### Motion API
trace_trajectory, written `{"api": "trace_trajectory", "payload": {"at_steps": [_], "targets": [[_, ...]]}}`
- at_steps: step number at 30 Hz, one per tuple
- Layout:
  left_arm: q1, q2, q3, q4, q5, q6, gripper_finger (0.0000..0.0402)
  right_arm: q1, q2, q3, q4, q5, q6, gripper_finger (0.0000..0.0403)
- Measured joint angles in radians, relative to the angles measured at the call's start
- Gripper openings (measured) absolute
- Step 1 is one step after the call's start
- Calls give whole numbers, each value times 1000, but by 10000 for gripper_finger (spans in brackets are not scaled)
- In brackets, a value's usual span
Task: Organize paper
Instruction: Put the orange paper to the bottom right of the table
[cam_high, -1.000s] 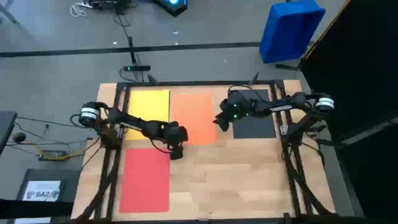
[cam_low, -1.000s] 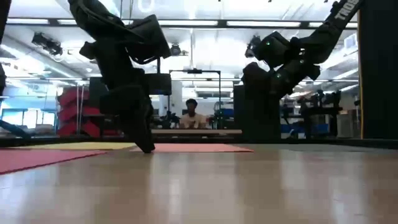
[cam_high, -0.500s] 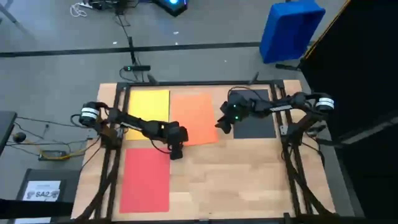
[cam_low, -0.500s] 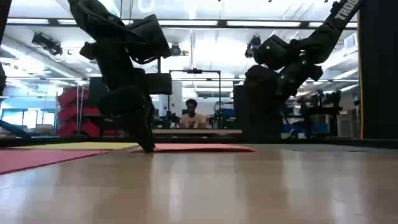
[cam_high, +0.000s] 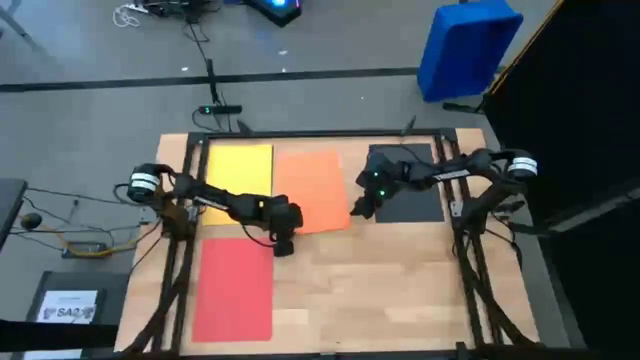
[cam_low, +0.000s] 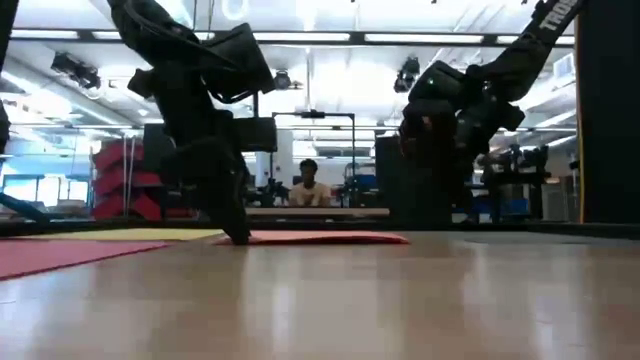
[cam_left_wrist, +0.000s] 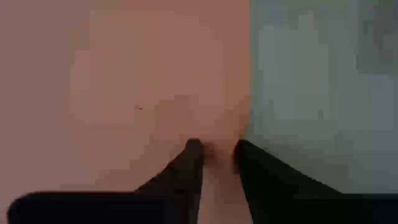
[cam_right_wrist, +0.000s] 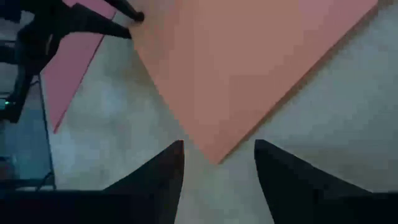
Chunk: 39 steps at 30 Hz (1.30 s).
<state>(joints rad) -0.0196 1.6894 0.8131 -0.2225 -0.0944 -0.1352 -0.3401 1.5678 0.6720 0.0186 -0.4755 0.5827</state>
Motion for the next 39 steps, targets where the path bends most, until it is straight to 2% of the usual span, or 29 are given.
{"api": "trace_trajectory", "payload": {"at_steps": [10, 15, 23, 31, 39], "targets": [[0, 0, -1, 30, -2, 21, 80, 46, 6, 0, -18, 22, 24, 170], [1, 1, -1, 41, -2, 23, 80, 50, 73, -2, -11, 34, 27, 170], [1, 1, 0, 47, 0, 23, 73, 39, 179, 1, 118, -46, 59, 169], [1, 1, 0, 48, 9, 23, 50, 17, 154, -2, 169, -65, 71, 169], [1, 1, 0, 47, 10, 23, 48, -12, 150, -3, 168, -117, 79, 169]]}}
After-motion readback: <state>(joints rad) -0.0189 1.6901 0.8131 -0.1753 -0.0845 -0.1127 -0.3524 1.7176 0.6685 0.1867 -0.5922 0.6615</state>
